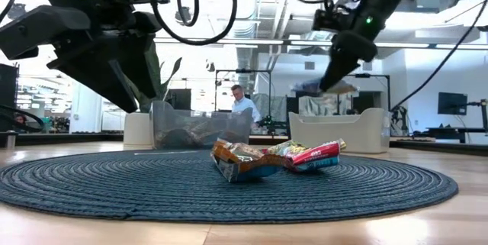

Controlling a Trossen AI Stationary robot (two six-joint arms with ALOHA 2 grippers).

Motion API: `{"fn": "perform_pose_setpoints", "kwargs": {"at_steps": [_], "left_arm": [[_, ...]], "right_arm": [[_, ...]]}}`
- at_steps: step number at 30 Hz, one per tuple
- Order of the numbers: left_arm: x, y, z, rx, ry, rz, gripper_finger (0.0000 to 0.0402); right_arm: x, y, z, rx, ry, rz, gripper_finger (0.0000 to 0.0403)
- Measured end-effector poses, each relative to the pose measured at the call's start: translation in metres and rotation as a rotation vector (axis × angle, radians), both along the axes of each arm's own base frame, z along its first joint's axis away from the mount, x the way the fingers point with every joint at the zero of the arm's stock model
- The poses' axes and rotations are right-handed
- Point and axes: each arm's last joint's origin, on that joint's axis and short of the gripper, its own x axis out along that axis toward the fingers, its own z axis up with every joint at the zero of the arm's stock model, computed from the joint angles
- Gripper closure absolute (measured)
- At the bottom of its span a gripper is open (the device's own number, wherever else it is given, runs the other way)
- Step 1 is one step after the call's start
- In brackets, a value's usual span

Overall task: Pick and place Granola Bars by type
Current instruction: Put the blue granola bar into the gray bin, then put the yellow granola bar into the black bin

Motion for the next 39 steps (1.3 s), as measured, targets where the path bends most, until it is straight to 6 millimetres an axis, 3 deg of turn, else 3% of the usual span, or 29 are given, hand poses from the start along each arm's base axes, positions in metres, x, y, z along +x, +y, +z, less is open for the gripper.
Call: {"fn": "perform_pose_setpoints", "kwargs": {"at_steps": [5,10,22,30,35,39], "left_arm": [[0.000,0.001,0.001,0.031,-0.019,0.010,0.0152],[0.000,0.001,0.001,0.049,-0.029,0.016,0.0152],[0.001,0.001,0.001,0.049,-0.028,0.016,0.0152],[0.001,0.001,0.001,0.050,-0.027,0.013,0.0152],[0.001,0.001,0.001,0.055,-0.026,0.000,0.0152],[0.006,-0.001,0.003,0.057,-0.050,-0.067,0.0152]], "right_arm": [[-0.020,-0.022,0.017,-0.035,-0.065,-0.257,0.0363],[-0.028,-0.046,0.015,-0.025,-0.062,-0.380,0.0359],[-0.020,-0.089,-0.035,-0.004,0.159,-0.480,0.0315],[-0.014,-0.087,-0.036,0.002,0.148,-0.412,0.0227],[-0.016,-0.075,-0.020,-0.011,0.076,-0.398,0.0182],[-0.015,-0.055,-0.002,-0.029,0.000,-0.322,0.0169]]}}
